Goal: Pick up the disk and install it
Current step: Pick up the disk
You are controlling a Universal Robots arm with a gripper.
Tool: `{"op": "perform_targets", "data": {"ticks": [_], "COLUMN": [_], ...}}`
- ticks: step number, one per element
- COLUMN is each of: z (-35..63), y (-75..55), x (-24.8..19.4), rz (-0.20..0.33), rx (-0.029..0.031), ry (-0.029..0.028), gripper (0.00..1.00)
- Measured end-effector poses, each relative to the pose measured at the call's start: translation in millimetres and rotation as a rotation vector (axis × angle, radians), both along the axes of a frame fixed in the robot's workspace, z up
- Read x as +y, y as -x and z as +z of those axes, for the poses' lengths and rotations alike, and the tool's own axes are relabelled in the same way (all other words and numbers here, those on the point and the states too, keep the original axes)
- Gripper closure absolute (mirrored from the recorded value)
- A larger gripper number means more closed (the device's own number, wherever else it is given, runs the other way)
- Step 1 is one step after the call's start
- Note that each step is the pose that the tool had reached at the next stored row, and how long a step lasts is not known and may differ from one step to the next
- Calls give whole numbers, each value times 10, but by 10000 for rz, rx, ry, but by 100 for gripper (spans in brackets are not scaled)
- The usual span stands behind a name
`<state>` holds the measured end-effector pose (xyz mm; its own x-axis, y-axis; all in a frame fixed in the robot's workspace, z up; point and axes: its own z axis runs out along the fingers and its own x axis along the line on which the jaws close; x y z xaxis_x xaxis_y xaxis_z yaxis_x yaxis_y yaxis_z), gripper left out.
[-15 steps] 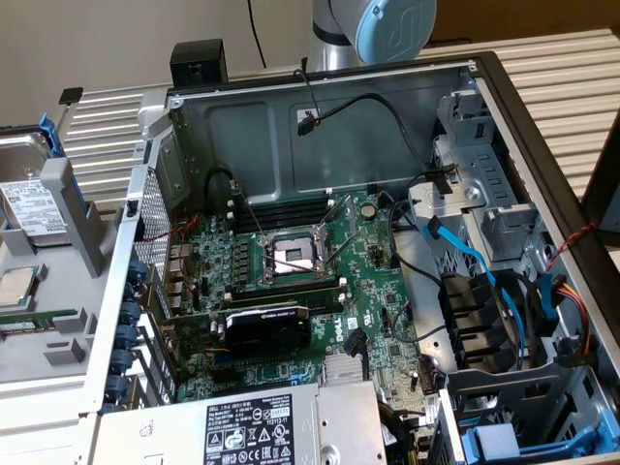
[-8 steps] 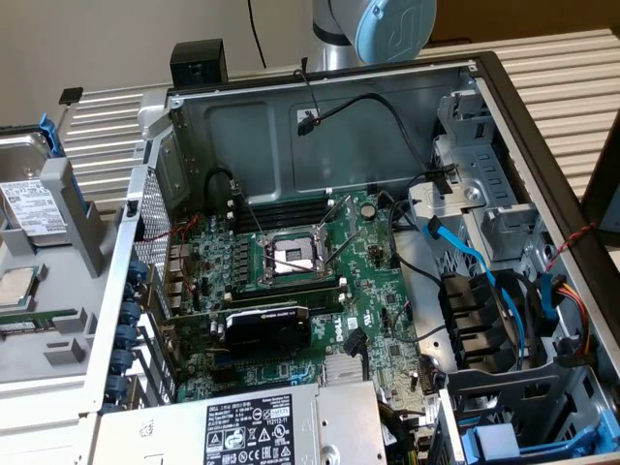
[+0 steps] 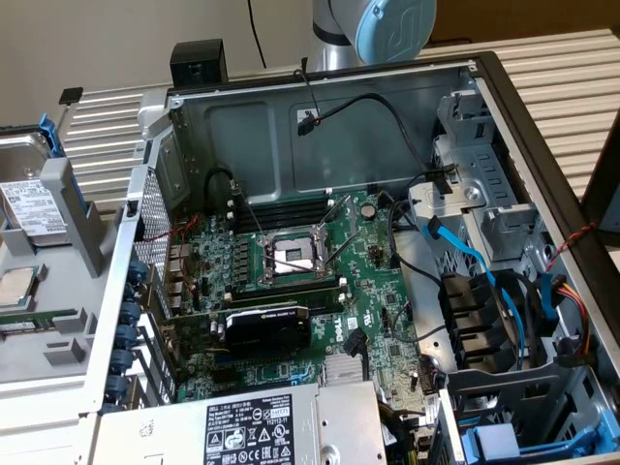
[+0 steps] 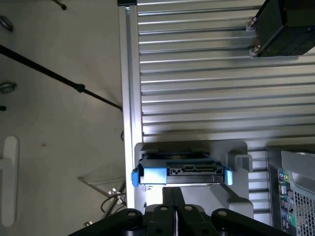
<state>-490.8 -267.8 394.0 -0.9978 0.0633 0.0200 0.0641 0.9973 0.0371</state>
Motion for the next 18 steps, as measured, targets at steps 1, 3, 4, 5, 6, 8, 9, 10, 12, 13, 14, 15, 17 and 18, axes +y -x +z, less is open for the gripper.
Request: {"op": "perform_targets", "data": {"ticks": [1, 3, 4, 5, 6, 8, 9, 10, 12, 13, 14, 15, 17, 18], "z": [0, 0, 0, 0, 0, -1, 0, -1, -1, -2, -3, -3, -3, -4], "y": [0, 0, 1, 1, 1, 2, 2, 1, 1, 1, 1, 1, 1, 1], "x": [0, 0, 0, 0, 0, 0, 0, 0, 0, 0, 0, 0, 0, 0], "rz": [0, 24, 117, 258, 439, 798, 983, 1173, 1527, 1708, 1893, 2072, 2443, 2629], "rx": [0, -1, -1, -1, -1, -2, -1, -1, -1, -1, -2, -2, -1, -2], "ry": [0, 0, 0, 0, 0, 0, 0, 0, 0, 0, 0, 0, 0, 0], "gripper": [89, 89, 89, 89, 89, 89, 89, 89, 89, 89, 89, 89, 89, 89]}}
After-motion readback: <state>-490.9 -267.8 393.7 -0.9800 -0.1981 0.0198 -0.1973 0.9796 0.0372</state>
